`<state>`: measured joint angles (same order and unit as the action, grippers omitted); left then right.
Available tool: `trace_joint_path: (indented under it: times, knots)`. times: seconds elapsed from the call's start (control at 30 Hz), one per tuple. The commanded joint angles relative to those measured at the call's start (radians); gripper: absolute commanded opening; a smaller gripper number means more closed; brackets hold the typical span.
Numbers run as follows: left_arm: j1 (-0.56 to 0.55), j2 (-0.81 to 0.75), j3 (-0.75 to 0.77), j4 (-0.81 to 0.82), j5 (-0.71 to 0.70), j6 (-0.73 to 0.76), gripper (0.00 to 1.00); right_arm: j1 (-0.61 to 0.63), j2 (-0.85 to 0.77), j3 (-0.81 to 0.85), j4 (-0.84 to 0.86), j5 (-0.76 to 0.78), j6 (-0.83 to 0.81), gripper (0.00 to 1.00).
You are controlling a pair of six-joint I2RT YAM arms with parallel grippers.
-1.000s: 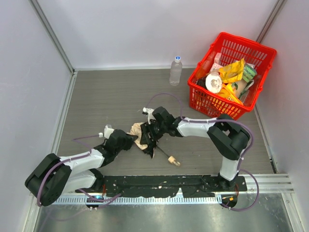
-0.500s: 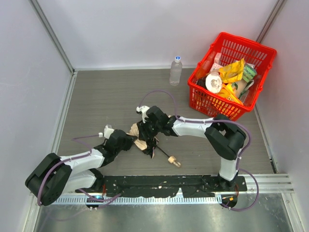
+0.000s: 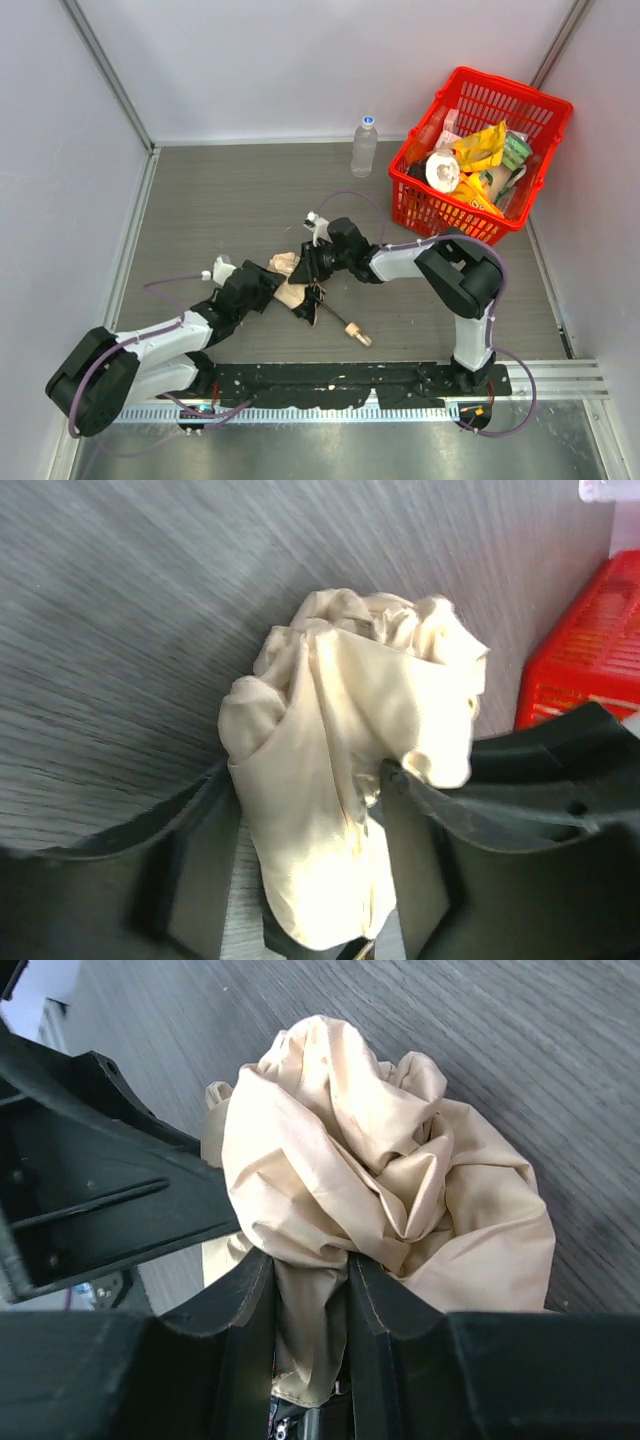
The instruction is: Put away the umbrella
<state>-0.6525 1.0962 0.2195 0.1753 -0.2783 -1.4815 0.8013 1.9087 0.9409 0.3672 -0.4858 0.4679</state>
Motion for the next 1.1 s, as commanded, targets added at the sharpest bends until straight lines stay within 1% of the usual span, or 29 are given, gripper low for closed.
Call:
trace_joint_path:
  times: [0.0,0.03,0.07,0.17,0.23,0.3,0.37,0.47,0.63,0.67,0.73,0.77,0.8,0.9,1.0,1.03,1.07]
  knots:
    - [-0.006,-0.007,-0.003,-0.074,-0.015,0.055,0.7,-0.01,0.134,-0.077,-0.076,-0.1,0.054,0.01]
    - [-0.007,0.001,-0.002,-0.066,-0.019,0.058,0.94,-0.02,0.141,-0.08,-0.065,-0.118,0.069,0.01]
    - [-0.006,0.014,0.004,-0.06,-0.019,0.059,1.0,-0.027,0.148,-0.082,-0.048,-0.15,0.074,0.01]
    - [-0.007,0.069,0.035,-0.045,-0.009,0.064,1.0,-0.05,0.174,-0.067,-0.05,-0.223,0.095,0.01]
    - [-0.006,0.12,0.073,-0.072,-0.005,0.06,1.0,-0.056,0.196,-0.06,-0.033,-0.275,0.118,0.01]
    - [-0.007,0.178,0.133,-0.205,-0.036,0.002,1.0,-0.062,0.213,-0.057,-0.004,-0.321,0.139,0.01]
    - [-0.006,0.246,0.205,-0.395,-0.073,-0.087,1.0,-0.062,0.234,-0.047,0.007,-0.362,0.147,0.01]
    - [-0.006,0.336,0.276,-0.49,-0.082,-0.103,1.0,-0.062,0.26,-0.025,0.005,-0.41,0.13,0.01]
    - [-0.002,0.413,0.299,-0.507,-0.081,-0.108,0.99,-0.06,0.262,0.01,-0.037,-0.468,0.061,0.01]
    - [0.001,0.422,0.299,-0.501,-0.073,-0.102,0.97,-0.054,0.26,0.013,-0.036,-0.477,0.051,0.01]
    - [0.019,0.444,0.284,-0.473,-0.047,-0.083,0.86,-0.044,0.254,0.024,-0.054,-0.465,0.012,0.01]
    - [0.03,0.455,0.27,-0.447,-0.032,-0.073,0.76,-0.037,0.244,0.027,-0.085,-0.458,-0.023,0.01]
    - [0.037,0.468,0.261,-0.424,-0.012,-0.063,0.64,-0.033,0.237,0.029,-0.089,-0.442,-0.035,0.01]
    - [0.05,0.519,0.248,-0.376,0.03,-0.034,0.46,-0.018,0.214,0.029,-0.114,-0.427,-0.081,0.01]
    - [0.062,0.568,0.276,-0.358,0.079,0.006,0.19,0.001,0.202,0.044,-0.171,-0.387,-0.13,0.01]
    - [0.063,0.58,0.291,-0.355,0.088,0.032,0.12,0.006,0.197,0.048,-0.188,-0.379,-0.14,0.01]
    - [0.063,0.587,0.305,-0.353,0.097,0.055,0.08,0.006,0.19,0.045,-0.186,-0.379,-0.137,0.01]
